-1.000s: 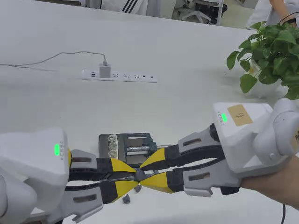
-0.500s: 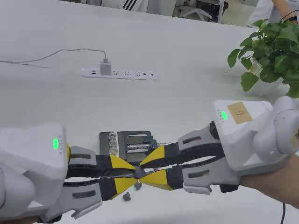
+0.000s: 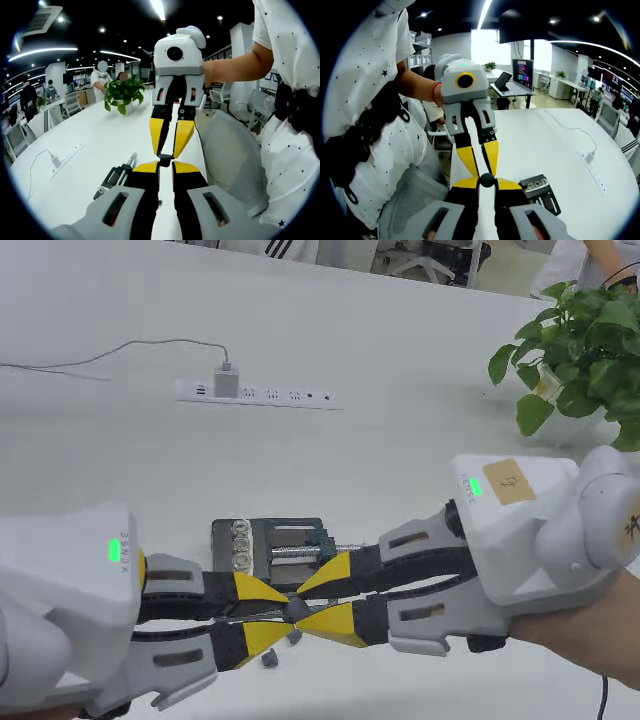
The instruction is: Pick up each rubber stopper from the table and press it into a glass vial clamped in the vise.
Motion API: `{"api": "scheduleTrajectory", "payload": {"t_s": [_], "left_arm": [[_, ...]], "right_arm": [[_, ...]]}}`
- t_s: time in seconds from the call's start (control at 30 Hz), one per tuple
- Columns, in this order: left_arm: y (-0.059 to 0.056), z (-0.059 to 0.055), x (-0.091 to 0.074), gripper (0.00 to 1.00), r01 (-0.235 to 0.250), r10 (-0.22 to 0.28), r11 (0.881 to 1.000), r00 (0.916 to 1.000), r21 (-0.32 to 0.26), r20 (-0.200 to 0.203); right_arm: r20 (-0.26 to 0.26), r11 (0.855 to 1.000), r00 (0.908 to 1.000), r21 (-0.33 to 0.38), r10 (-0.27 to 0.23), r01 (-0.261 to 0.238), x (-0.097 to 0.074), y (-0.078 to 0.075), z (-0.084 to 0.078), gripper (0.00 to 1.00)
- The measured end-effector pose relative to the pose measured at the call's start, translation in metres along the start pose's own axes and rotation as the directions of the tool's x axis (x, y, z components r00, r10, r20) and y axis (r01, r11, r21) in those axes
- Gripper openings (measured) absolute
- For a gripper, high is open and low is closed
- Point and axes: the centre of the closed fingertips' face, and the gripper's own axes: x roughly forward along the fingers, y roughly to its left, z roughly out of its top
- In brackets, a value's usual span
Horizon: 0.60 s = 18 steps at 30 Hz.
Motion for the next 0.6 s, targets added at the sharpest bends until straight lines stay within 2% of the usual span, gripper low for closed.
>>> {"api": "scheduleTrajectory", "payload": {"t_s": [0.23,0.6], "left_arm": [[0.004,-0.005,-0.004,0.12,-0.020,0.020,1.000,0.9998,-0.019,0.004],[0.023,-0.019,-0.020,0.20,-0.097,0.097,0.994,0.9953,-0.048,-0.008]], "right_arm": [[0.001,1.000,1.0000,0.006,0.005,-0.005,0.003,-0.003,0.003,0.06],[0.008,1.000,0.9997,0.022,-0.021,0.021,0.004,-0.020,0.012,0.06]]}}
